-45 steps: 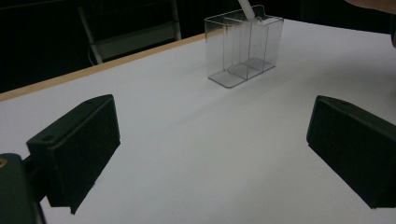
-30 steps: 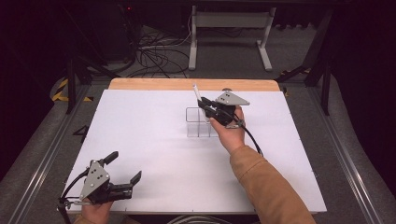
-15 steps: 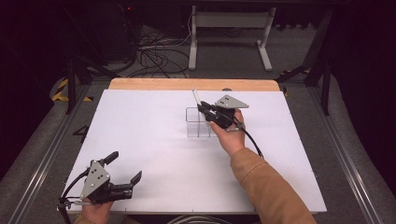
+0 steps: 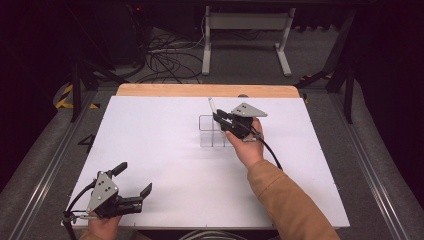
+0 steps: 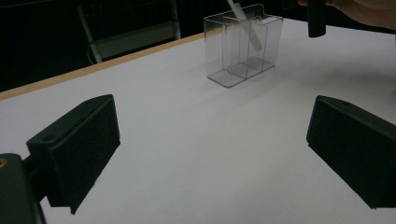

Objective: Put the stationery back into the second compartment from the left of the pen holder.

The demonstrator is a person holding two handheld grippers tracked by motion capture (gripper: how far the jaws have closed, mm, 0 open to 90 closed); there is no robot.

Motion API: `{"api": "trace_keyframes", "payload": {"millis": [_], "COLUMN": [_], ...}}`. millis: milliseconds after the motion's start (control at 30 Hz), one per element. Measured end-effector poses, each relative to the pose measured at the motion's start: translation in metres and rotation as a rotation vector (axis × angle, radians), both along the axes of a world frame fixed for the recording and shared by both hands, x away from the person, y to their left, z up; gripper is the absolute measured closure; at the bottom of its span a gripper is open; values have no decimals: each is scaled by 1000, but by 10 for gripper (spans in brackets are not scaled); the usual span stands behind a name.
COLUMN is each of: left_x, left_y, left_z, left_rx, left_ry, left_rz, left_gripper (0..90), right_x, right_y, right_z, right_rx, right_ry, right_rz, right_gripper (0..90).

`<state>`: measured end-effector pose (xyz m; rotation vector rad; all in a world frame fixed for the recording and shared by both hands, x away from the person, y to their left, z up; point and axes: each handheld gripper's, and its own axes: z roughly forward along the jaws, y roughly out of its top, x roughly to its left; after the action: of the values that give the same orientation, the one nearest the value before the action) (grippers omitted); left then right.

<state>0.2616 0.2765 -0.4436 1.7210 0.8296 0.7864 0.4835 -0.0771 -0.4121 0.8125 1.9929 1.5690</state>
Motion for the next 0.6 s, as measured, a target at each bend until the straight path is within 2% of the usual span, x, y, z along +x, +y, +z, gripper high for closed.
{"api": "trace_keyframes", "payload": {"millis": [67, 167, 267, 367, 400, 433, 500, 600], "left_x": [0, 1, 2, 2, 2, 2, 2, 2], "left_y": [0, -1, -1, -1, -2, -2, -1, -1], "left_z": [0, 0, 0, 0, -1, -1, 0, 0], "left_rx": [-3, -4, 0, 0, -2, -2, 0, -2], "left_ry": [4, 5, 5, 3, 5, 6, 5, -1], "left_rz": [0, -2, -4, -6, -7, -7, -5, -2], "left_gripper": [34, 34, 34, 34, 34, 34, 34, 34], "right_x": [1, 0, -5, -10, -13, -15, -17, -22], "right_y": [0, -2, -4, -8, -10, -11, -14, -19], "right_z": [2, 7, 13, 21, 24, 27, 31, 36], "right_rx": [1, 17, 28, 11, 18, 1, 6, -3], "right_ry": [-39, -81, -73, -102, -75, -43, -41, -56], "right_rz": [-20, -31, -36, -54, -68, -78, -48, -39], "right_gripper": [600, 509, 443, 339, 316, 295, 243, 197]}}
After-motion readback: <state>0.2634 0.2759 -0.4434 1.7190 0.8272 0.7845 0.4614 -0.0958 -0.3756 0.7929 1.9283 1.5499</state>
